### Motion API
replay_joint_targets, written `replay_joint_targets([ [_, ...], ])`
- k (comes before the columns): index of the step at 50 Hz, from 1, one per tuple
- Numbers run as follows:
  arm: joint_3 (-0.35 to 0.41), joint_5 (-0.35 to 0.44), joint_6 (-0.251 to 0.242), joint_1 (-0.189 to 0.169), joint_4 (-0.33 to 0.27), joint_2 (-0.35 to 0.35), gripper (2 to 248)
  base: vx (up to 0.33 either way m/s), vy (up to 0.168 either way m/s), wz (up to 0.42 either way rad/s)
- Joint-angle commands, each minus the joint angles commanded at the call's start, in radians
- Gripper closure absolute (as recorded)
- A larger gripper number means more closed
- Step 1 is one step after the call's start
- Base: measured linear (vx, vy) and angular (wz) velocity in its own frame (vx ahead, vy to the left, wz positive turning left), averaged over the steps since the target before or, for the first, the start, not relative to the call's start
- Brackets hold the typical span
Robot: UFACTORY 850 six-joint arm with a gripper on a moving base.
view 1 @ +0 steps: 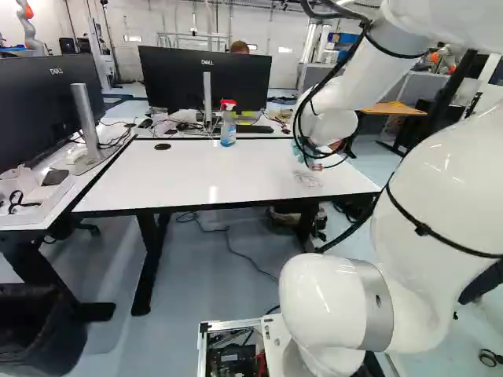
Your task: Clean the table with the green towel
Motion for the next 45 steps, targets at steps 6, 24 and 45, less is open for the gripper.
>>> replay_joint_targets([
  [6, 0.018, 0.000, 0.000, -0.018, 0.000, 0.019, 213, 0.000, 0.000, 0.000],
  [24, 0.046, 0.000, 0.000, -0.053, 0.000, 0.049, 213, 0.000, 0.000, 0.000],
  [45, 0.046, 0.000, 0.000, -0.053, 0.000, 0.049, 213, 0.000, 0.000, 0.000],
])
